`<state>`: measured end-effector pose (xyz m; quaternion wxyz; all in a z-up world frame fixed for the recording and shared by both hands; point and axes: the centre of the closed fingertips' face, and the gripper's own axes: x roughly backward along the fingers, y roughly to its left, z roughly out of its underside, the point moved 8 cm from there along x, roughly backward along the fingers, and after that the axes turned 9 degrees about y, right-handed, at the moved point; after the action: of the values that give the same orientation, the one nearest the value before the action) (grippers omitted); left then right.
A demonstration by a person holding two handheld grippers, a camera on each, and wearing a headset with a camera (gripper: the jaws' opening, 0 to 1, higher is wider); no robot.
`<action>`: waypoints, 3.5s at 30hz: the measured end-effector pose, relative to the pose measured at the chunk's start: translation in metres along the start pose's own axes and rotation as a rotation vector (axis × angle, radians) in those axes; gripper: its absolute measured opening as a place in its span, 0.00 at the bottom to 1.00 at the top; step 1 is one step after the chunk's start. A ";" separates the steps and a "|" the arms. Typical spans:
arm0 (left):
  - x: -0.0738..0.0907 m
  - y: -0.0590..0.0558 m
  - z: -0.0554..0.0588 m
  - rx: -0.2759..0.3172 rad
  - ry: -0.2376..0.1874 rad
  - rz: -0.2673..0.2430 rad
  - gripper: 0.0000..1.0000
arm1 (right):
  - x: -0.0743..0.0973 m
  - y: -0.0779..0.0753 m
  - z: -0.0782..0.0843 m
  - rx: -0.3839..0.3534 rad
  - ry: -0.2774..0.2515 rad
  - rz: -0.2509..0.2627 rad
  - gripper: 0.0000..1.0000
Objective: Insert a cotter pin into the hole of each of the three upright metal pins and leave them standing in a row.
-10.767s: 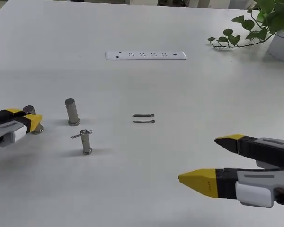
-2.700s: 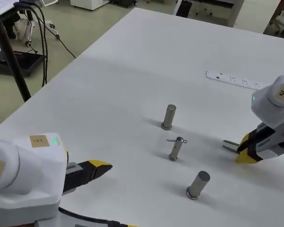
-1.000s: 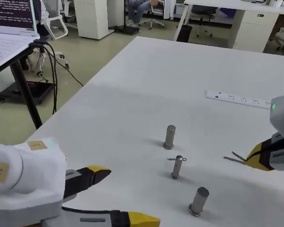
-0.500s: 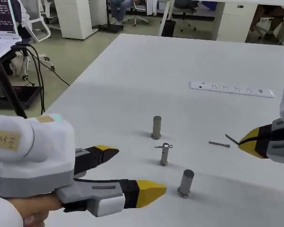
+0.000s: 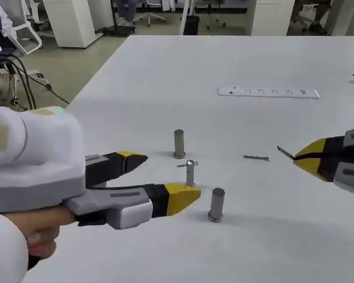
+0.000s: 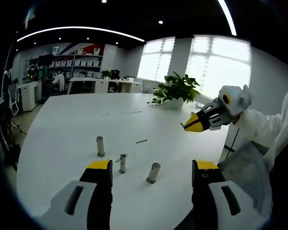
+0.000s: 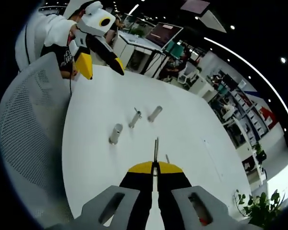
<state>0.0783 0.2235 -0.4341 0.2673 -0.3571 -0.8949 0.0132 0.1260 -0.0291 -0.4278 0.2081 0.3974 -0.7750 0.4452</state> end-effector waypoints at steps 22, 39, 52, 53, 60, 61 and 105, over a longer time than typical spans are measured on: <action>-0.057 -0.051 -0.043 -0.002 -0.063 0.216 0.25 | 0.025 0.025 -0.010 0.143 -0.033 0.176 0.00; -0.089 -0.070 -0.044 -0.013 -0.009 0.295 0.08 | 0.021 0.029 -0.016 0.198 -0.035 0.202 0.00; -0.095 -0.064 -0.037 -0.040 0.022 0.316 0.02 | 0.016 0.034 -0.019 0.205 -0.005 0.197 0.00; -0.096 -0.063 -0.036 -0.037 0.023 0.322 0.02 | 0.016 0.034 -0.018 0.206 -0.001 0.195 0.00; -0.098 -0.063 -0.035 -0.058 0.030 0.360 0.00 | 0.015 0.035 -0.019 0.216 0.018 0.191 0.00; -0.099 -0.062 -0.034 -0.062 0.031 0.364 0.00 | 0.015 0.035 -0.020 0.217 0.020 0.189 0.00; -0.069 -0.020 -0.030 -0.257 -0.002 0.300 0.00 | -0.009 -0.004 0.001 -0.208 -0.086 -0.183 0.33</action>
<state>0.1219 0.1583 -0.4361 0.2135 -0.5178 -0.8262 -0.0612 0.1345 -0.0273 -0.4326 0.2545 0.4613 -0.7857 0.3242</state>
